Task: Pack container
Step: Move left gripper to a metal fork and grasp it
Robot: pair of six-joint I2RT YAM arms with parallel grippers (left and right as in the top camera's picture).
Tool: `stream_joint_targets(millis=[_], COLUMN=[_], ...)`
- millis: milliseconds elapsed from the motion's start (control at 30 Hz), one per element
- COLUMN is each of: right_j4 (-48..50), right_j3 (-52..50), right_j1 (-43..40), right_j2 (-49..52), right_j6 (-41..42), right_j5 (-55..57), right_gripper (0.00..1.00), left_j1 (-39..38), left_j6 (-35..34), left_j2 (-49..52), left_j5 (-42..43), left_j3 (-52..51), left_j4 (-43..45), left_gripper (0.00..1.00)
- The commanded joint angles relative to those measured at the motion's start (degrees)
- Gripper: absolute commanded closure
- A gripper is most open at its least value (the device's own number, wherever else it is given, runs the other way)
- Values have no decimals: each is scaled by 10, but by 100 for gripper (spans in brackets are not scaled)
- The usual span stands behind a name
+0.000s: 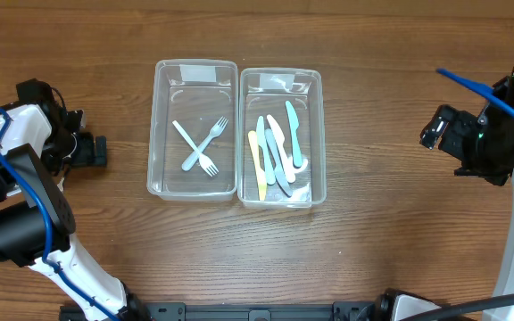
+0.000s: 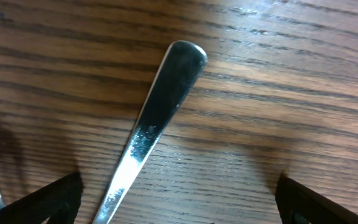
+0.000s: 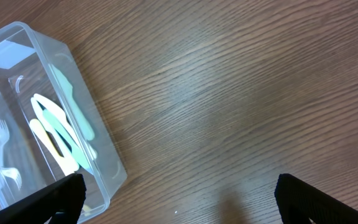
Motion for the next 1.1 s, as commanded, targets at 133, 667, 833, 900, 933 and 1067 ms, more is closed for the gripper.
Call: stream_joint_targets(millis=[133,667,833,900,933,1067], right_j4=[4,4,5,6,6,6], right_j3=[1,1,1,1,1,1], right_j1=[2,2,2,2,2,2], right_j2=[-7,-7,-7,-7,-7,-7], right_j6=[0,0,0,0,0,0], right_j5=[-1,-1,-1,-1,-1,-1], right_gripper=[0,0,0,0,0,0], left_j1=[21,23,23,23,23,23], left_j6=[4,-9,-10,-10,-10,-9], left_j2=[41,41,41,41,41,41], left_j5=[3,3,3,3,3,3], left_j3=[-5,-5,-5,-5,-5,-5], left_j4=[-17,-30,-30,-30,-30,-30], left_gripper=[18,70,81,85,86,87])
